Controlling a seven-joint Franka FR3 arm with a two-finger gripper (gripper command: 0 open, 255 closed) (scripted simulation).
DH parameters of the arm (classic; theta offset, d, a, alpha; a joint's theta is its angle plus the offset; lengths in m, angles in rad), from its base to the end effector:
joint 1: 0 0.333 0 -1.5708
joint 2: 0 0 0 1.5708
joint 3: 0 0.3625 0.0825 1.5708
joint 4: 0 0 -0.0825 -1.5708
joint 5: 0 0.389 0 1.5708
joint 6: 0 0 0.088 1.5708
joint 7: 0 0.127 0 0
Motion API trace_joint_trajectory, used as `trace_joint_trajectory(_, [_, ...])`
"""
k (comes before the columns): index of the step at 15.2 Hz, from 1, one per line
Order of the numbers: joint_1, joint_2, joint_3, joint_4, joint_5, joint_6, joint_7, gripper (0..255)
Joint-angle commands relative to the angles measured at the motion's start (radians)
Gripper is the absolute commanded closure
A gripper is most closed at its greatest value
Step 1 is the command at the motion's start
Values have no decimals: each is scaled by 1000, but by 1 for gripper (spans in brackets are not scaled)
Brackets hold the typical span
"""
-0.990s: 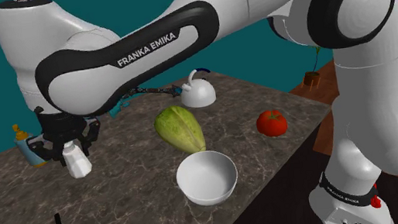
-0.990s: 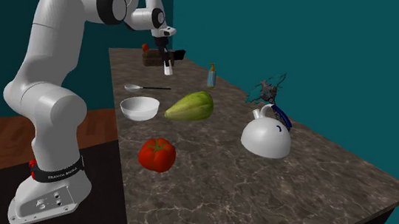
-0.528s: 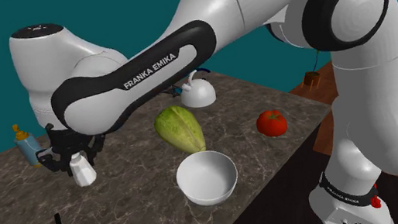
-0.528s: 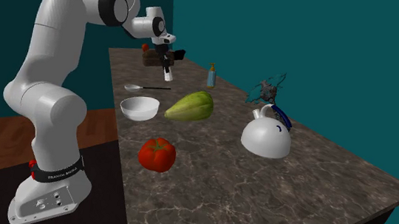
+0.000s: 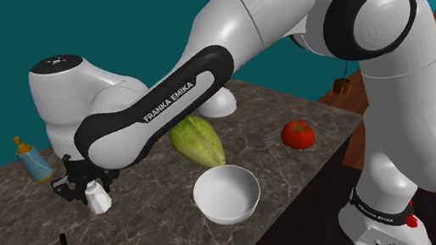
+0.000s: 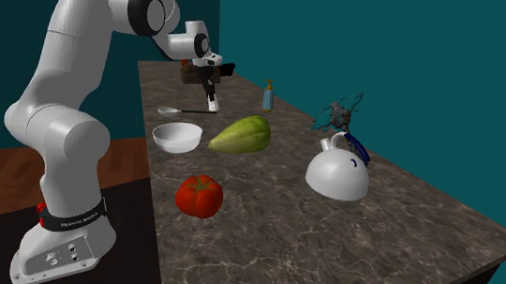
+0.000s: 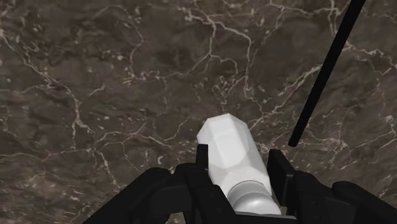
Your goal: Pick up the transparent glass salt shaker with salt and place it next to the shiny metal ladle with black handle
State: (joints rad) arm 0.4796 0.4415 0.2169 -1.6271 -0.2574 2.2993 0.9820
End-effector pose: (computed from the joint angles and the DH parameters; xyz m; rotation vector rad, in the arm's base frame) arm 0.5761 0.4408 0.4152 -3.0075 0.2543 -0.3853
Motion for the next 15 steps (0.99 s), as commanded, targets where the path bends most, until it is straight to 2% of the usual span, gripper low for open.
trace_joint_trajectory(1, [1, 11, -3, -10, -6, 21, 6, 255])
trace_joint_trajectory(8, [7, 53, -15, -46, -27, 97, 27, 255])
trace_joint_trajectory(15, [7, 53, -15, -46, -27, 97, 27, 255])
